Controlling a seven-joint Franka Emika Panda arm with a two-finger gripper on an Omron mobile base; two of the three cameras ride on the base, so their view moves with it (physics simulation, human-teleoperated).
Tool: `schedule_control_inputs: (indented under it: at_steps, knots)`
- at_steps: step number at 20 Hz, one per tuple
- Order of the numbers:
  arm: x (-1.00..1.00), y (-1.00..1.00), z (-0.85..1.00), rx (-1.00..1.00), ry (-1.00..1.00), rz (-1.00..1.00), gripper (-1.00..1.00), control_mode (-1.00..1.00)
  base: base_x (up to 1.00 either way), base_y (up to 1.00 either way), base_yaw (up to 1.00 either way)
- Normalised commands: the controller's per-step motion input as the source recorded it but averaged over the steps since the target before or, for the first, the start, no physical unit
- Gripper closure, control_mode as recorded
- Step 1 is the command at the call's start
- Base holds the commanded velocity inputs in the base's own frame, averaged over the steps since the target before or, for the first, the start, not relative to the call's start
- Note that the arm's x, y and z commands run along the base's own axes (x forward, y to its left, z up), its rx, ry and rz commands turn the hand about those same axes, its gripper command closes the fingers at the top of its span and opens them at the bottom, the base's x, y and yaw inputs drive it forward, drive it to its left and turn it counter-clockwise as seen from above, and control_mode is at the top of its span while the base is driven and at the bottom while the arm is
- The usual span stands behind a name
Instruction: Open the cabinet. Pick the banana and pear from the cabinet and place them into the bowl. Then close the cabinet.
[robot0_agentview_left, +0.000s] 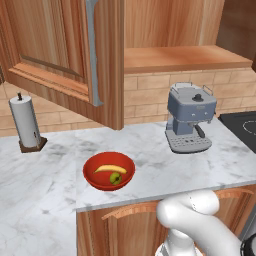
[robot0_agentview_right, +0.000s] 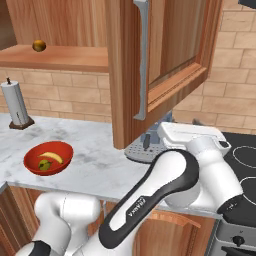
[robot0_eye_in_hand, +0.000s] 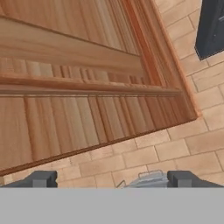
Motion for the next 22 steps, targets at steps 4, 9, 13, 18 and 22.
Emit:
schedule_control_inputs:
  at_steps: [4,9,13,18,22]
  knots:
    - [0.0,0.04,0.02,0.0,-0.28,0.31,-1.0,-1.0,0.0,0.0,0.0]
    - [0.0,0.0,0.13,0.0,-0.28,0.39,-1.0,-1.0,0.0,0.0,0.0]
    - [0.11,0.0,0.41,0.0,-0.33,0.32,-1.0,-1.0,0.0,0.0,0.0]
    - [0.34,0.05,0.38,-0.02,-0.29,0.26,-1.0,-1.0,0.0,0.0,0.0]
    - [0.44,0.41,0.05,-0.07,-0.19,0.2,-1.0,-1.0,0.0,0.0,0.0]
